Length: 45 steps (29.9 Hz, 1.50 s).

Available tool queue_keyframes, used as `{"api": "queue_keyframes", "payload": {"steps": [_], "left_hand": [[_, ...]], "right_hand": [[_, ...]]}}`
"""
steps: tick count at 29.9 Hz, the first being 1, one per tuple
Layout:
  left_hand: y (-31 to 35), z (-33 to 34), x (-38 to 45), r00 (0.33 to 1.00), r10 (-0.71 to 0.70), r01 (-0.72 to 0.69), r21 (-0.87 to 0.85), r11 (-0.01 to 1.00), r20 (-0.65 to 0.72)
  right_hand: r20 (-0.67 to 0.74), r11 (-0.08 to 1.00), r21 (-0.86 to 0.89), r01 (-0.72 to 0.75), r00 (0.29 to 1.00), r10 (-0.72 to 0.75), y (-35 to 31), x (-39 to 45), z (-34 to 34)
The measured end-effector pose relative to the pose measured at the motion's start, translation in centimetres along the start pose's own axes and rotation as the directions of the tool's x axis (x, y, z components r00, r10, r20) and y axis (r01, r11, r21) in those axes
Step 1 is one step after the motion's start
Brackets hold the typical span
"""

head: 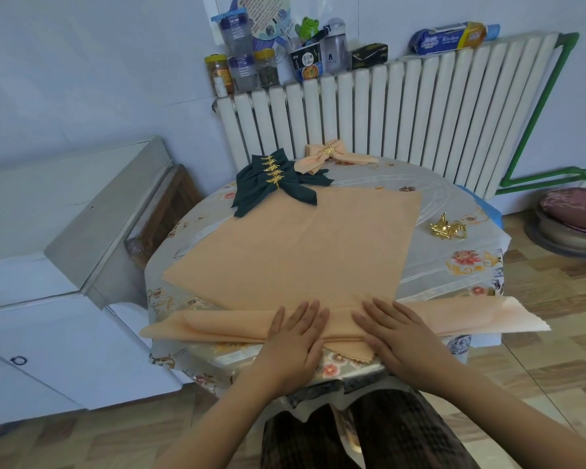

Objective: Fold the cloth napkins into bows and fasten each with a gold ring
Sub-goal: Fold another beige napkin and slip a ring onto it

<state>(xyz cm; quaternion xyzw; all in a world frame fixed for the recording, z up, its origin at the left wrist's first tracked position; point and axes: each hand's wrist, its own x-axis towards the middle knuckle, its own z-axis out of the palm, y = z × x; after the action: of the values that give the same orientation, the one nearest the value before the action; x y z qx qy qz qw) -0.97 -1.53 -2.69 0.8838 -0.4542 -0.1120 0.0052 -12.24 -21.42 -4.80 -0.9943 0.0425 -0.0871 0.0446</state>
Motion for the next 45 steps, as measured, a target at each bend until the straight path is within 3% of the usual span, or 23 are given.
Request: {"api": "queue_keyframes", "payload": {"steps": [5,9,11,14,16,19,24,25,27,28,30,35,38,42,45], "left_hand": [[0.2,-0.5,0.2,0.999,-0.027,0.036,-0.259,0.965,0.038],[-0.5,-2.1,1.3,0.983,-0.175,0.117,-0.542,0.832,-0.056],[-0.8,-2.6,1.7,0.961,-0.257,0.178,-0.49,0.853,-0.098],[-2.0,-3.2,2.1,0.939,-0.329,0.256,-0.43,0.866,-0.102],[-2.4,-3.5,2.5,0.933,-0.357,0.31,-0.41,0.858,-0.041],[-2.7,-4.1,3.7,0.915,-0.403,0.393,-0.228,0.891,0.005],[-4.2,-3.5,6.1,0.885,-0.386,0.346,-0.185,0.92,-0.261],[-4.6,-3.2,6.4,0.887,-0.356,0.313,-0.183,0.932,-0.295],[-5.0,-2.6,6.6,0.892,-0.31,0.26,-0.189,0.947,-0.328],[-5.3,-2.5,6.7,0.894,-0.315,0.258,-0.208,0.944,-0.319],[-6.0,-3.0,6.7,0.901,-0.362,0.309,-0.231,0.923,-0.241],[-8.6,-5.0,5.4,0.879,-0.476,0.476,-0.107,0.873,0.022],[-9.2,-5.5,5.1,0.849,-0.521,0.527,-0.083,0.846,0.09],[-7.7,-5.8,4.9,0.872,-0.481,0.468,-0.139,0.873,-0.087],[-5.6,-5.1,4.3,0.898,-0.389,0.344,-0.223,0.912,-0.206]], "right_hand": [[-0.118,0.983,0.182,0.006,0.993,0.016,-1.5,1.6,-0.9],[0.016,0.976,0.163,-0.144,0.989,0.144,-2.9,4.7,-1.8],[0.141,0.956,0.144,-0.257,0.961,0.237,-3.2,5.9,-1.9],[0.23,0.974,-0.023,-0.225,0.947,0.224,-3.6,7.6,-2.1],[0.208,0.977,-0.056,-0.207,0.954,0.214,-3.4,8.4,-2.3],[0.165,0.963,0.015,-0.269,0.951,0.263,-3.4,9.6,-1.9],[0.068,0.944,0.003,-0.33,0.942,0.329,-4.0,12.3,-1.3],[0.03,0.955,0.052,-0.292,0.956,0.291,-4.2,12.9,-1.0],[0.0,0.922,0.341,-0.185,0.981,0.196,-5.4,13.4,-0.7],[0.046,0.856,0.489,-0.169,0.985,0.168,-6.2,13.5,-0.6],[0.132,0.756,0.62,-0.21,0.978,0.164,-7.1,13.7,-0.2],[0.239,0.762,0.58,-0.287,0.955,0.177,-6.9,14.1,-0.2],[0.29,0.791,0.548,-0.273,0.949,0.127,-6.9,14.6,-0.7],[0.329,0.804,0.532,-0.265,0.94,0.091,-6.8,15.1,-1.2],[0.345,0.787,0.562,-0.255,0.937,0.057,-6.6,15.3,-1.2]]}}
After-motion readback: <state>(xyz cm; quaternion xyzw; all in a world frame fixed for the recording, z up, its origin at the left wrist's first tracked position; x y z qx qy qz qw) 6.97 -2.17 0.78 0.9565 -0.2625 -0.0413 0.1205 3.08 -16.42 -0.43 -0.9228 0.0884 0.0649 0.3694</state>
